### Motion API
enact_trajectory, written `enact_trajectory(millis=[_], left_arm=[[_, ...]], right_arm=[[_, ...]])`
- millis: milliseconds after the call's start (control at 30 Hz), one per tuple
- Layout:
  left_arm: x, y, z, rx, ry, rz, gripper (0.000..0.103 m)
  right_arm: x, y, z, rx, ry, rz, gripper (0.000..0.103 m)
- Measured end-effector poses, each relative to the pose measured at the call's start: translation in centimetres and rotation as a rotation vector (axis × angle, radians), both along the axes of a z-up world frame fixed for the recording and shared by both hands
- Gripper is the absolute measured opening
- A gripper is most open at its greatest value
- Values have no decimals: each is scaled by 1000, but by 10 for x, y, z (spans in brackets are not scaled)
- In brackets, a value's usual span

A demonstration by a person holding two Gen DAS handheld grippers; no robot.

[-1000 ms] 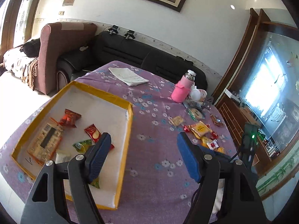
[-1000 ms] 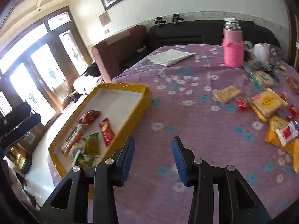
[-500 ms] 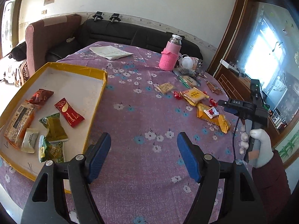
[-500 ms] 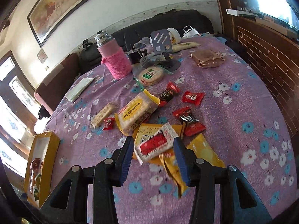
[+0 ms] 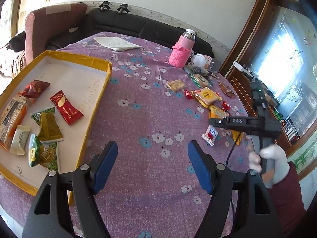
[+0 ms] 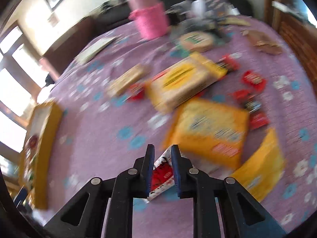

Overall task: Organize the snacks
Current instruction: 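Grasp the white-red sauce packet with the left gripper while the right grasps the yellow cracker bag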

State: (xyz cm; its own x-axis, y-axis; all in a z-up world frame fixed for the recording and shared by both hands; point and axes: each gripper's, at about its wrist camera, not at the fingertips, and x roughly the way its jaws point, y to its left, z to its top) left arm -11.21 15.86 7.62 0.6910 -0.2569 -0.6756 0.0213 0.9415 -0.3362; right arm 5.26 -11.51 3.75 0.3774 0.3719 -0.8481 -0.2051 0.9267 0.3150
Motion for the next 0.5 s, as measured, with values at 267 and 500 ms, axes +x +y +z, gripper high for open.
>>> enact_trajectory(millis=[267, 500], left_arm=[[1, -13, -8, 1, 14, -70, 73], [8, -45, -14, 16, 41, -163, 73]], right_arm=[[-46, -81, 61, -35, -255, -205, 74], [-44, -133, 16, -31, -160, -310, 74]])
